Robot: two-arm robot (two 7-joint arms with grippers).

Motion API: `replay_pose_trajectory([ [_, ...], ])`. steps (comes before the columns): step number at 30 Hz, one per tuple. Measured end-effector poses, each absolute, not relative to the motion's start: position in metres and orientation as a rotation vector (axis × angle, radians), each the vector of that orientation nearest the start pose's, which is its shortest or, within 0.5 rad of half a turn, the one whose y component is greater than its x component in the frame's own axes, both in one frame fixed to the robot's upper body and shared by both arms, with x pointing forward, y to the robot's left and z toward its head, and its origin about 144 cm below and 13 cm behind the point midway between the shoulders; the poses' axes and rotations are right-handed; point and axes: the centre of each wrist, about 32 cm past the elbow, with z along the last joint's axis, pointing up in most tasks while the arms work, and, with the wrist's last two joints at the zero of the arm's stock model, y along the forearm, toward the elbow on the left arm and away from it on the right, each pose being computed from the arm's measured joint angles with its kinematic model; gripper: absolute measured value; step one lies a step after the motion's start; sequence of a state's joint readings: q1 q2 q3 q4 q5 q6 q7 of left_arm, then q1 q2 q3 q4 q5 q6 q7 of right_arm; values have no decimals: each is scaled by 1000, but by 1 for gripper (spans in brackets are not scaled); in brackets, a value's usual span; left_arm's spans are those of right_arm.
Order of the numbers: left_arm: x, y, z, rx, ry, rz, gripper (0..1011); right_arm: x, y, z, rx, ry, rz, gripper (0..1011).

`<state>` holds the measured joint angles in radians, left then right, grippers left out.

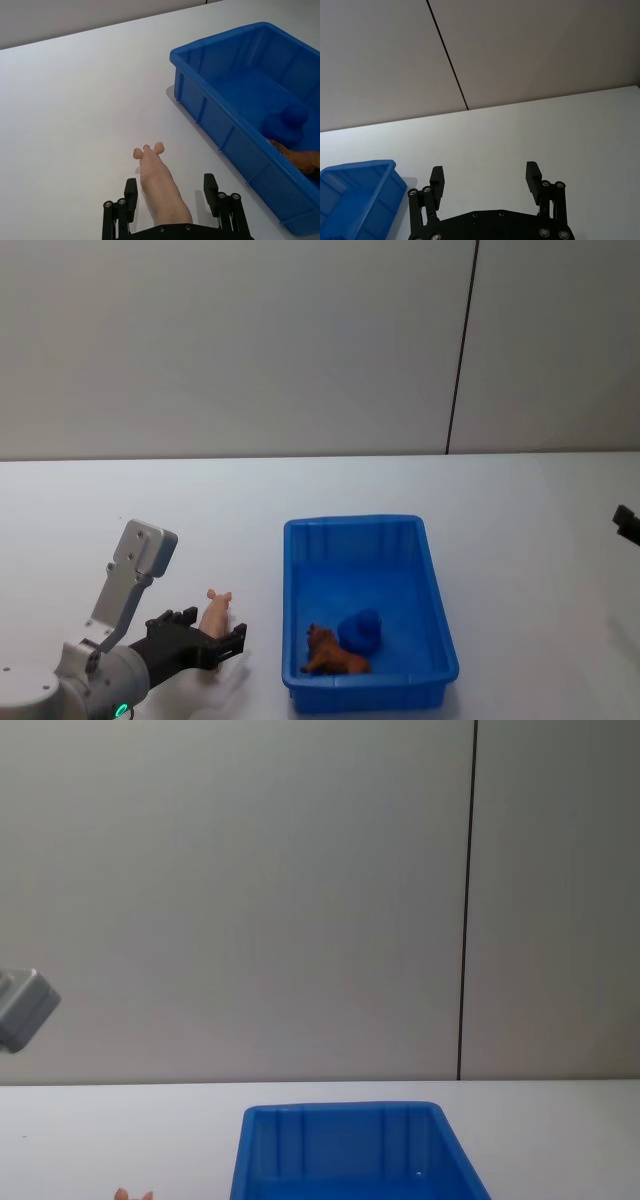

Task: Pick up the two dolls from the table and place them into the box.

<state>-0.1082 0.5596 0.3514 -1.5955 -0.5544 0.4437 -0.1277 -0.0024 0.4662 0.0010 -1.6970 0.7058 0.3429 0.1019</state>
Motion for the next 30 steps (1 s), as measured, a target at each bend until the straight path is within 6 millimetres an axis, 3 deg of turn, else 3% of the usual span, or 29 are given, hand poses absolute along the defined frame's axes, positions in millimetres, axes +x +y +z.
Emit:
replay_pose_trajectory([
  [15, 474, 287, 1164, 425, 343, 1108, 398, 457, -343, 1206, 8, 354, -1346, 1001],
  [30, 474, 288, 1168, 383, 303, 1135, 369, 457, -343, 1206, 8, 354, -1346, 1001],
])
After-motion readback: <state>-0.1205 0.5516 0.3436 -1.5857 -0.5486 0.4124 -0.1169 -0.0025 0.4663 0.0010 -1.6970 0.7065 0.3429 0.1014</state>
